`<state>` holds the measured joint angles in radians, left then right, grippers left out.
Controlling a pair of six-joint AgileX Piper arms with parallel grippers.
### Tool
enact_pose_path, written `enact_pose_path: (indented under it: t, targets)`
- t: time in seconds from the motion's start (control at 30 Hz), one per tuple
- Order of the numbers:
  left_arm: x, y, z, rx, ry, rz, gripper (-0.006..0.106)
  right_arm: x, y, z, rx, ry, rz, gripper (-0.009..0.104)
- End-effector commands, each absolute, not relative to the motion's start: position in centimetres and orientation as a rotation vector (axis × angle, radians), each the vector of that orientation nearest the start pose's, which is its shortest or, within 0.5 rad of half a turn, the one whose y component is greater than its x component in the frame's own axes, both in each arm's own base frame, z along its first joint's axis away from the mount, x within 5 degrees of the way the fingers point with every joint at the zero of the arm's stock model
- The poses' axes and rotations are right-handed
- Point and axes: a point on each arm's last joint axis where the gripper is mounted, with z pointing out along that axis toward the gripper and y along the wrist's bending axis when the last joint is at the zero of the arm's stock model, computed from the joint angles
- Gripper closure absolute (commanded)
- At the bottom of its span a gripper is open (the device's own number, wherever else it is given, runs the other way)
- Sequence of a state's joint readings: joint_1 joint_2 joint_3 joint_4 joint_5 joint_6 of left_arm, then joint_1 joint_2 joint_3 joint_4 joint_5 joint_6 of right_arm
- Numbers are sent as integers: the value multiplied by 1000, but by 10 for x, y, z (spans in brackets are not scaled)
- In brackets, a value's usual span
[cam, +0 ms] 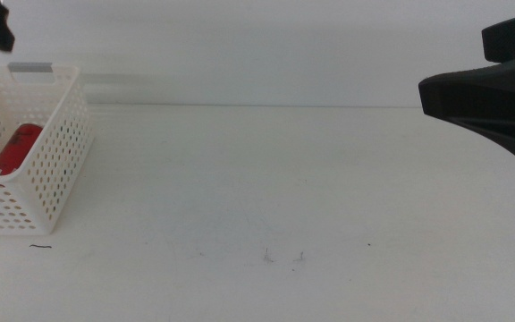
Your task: Use arms to grab the bottles and put them into the dustbin to the left of the table.
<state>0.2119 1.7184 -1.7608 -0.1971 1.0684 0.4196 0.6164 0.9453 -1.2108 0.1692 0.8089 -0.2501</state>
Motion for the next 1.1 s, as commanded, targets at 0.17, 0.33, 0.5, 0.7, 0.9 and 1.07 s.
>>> enact_pose_path:
  t: [0.17, 0.33, 0.5, 0.7, 0.9, 1.07]
  targets:
    - [406, 84, 330, 151, 2571, -63, 102, 136, 110, 444, -828, 1859, 423, 10]
    - [421, 90, 294, 130, 2657, -61, 102, 136, 110, 444, -828, 1859, 423, 10]
    - [427, 93, 272, 123, 2728, -73, 84, 136, 110, 444, -828, 1859, 423, 10]
    - [428, 97, 266, 107, 2749, -26, 14, 136, 110, 444, -828, 1859, 423, 10]
    - [425, 93, 272, 157, 2754, -62, 7, 136, 110, 444, -828, 1859, 423, 10]
    - [411, 89, 296, 64, 2754, -87, 7, 136, 110, 444, -828, 1859, 423, 10]
